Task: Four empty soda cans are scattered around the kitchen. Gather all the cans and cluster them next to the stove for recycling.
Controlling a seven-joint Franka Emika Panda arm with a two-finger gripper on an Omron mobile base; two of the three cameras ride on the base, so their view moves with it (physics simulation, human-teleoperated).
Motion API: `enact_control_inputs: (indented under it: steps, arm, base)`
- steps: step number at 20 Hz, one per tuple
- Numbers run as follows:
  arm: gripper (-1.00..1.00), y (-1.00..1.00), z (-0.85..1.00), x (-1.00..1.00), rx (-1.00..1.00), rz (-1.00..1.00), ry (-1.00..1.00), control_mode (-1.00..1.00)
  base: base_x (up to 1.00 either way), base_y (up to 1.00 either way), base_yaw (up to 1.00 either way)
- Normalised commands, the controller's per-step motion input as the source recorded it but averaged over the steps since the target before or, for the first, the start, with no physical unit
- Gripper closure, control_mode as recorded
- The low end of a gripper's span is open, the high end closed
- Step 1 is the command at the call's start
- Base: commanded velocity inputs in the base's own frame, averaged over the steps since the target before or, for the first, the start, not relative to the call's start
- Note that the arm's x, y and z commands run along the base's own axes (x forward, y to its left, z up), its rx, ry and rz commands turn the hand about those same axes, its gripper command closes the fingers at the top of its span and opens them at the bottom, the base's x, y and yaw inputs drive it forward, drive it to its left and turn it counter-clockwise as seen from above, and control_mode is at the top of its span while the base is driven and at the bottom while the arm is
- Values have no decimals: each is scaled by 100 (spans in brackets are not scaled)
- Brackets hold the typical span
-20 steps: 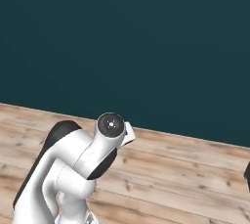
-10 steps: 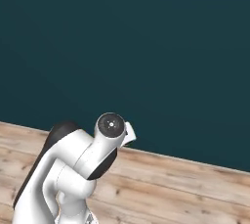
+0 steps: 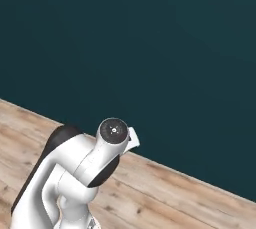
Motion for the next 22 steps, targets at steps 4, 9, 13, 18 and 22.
enact_control_inputs:
  steps: [4,9,13,18,22]
  arm:
    - [-100,0,0,0,0,0,0,100]
    - [-100,0,0,0,0,0,0,100]
    - [-100,0,0,0,0,0,0,100]
    - [-100,0,0,0,0,0,0,100]
    - [-100,0,0,0,0,0,0,100]
  base:
    - [-4,0,50]
    - [-5,0,49]
    - [-5,0,49]
    - [-5,0,49]
    - [-5,0,49]
